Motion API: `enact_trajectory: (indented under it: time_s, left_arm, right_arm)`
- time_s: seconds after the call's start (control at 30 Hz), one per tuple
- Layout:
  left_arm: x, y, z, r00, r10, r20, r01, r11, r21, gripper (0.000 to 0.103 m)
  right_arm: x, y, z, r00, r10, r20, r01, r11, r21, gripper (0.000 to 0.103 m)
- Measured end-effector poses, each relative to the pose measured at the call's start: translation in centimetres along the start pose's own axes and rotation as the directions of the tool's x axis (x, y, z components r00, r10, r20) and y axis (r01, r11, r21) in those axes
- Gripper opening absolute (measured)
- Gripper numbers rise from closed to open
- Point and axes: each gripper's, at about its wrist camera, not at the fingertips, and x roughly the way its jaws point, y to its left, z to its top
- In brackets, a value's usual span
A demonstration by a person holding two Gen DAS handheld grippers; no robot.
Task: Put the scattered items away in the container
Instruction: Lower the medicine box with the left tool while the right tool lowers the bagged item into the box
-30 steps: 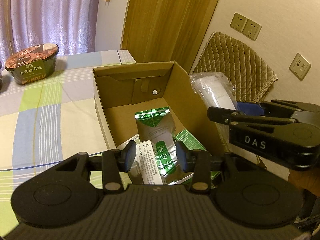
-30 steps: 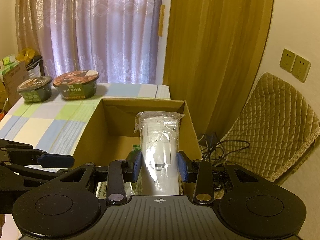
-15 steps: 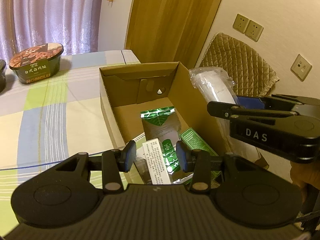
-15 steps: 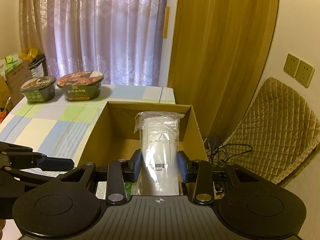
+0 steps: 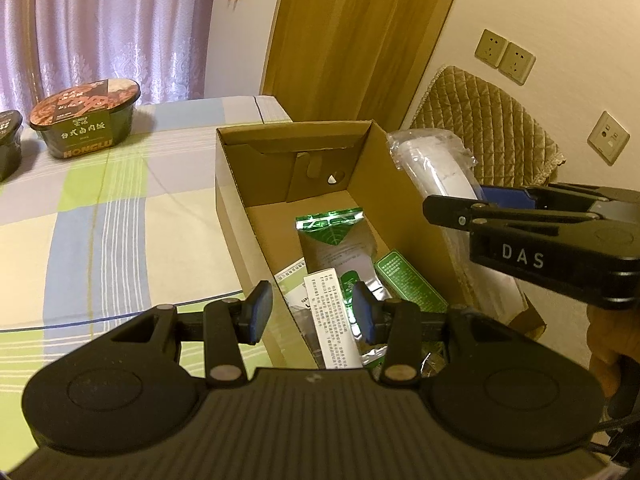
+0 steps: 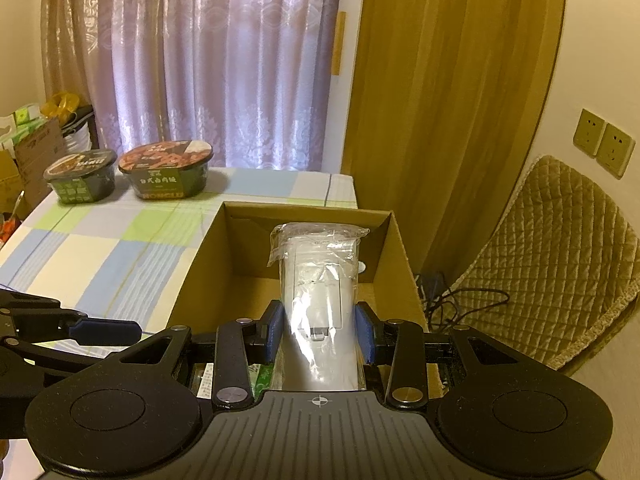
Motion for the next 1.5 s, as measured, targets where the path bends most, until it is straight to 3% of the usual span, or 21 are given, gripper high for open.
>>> enact_trajectory:
  time_s: [0.73,1.3,1.33,1.37,1.4,1.5]
  left_arm:
    - [-0.3,1.3,-0.3,1.0,0.0,0.006,0.0,1.0,-0.026,0.038]
    - [-1.1,1.5,-1.0,1.0,0.006,0.001,-0.006,1.0,-0.031,0.039]
    - [-1.3,1.4,-1.1,1.0,0.008,0.001,-0.008,1.0,-0.029,0.04]
    - [-1.5,1.4,-1.1,1.0,0.01,0.001,-0.01,1.0,-0.026,0.041]
    - [-1.9,1.2,-1.2,1.0,0.014,-0.001,-0.014,1.0,-0.023,0.043]
    - [-2.9,0.8,-1.7,1.0,0.027,-0.006,-0.027,1.0,-0.011,0.053]
  right_arm:
    - [0.7,1.3,0.5,1.0,0.028,-0.006,-0.028,1.0,-0.005,0.041]
    - [-0.4,0.2,-1.3,0.999,-0.007,-0.041,0.008,0.999,0.031,0.041]
    - [-0.7,0.2,-1.4,0.999,-0.01,-0.042,0.011,0.999,0.034,0.049]
    - [-1.1,0.1,-1.7,0.999,-0.016,-0.038,0.017,0.999,0.04,0.084]
    - [-1.7,0.0,-1.9,0.999,-0.024,-0.022,0.025,0.999,0.048,0.093]
    - [-3.1,-0.4,-2.4,0.999,-0.026,-0.022,0.027,0.998,0.06,0.093]
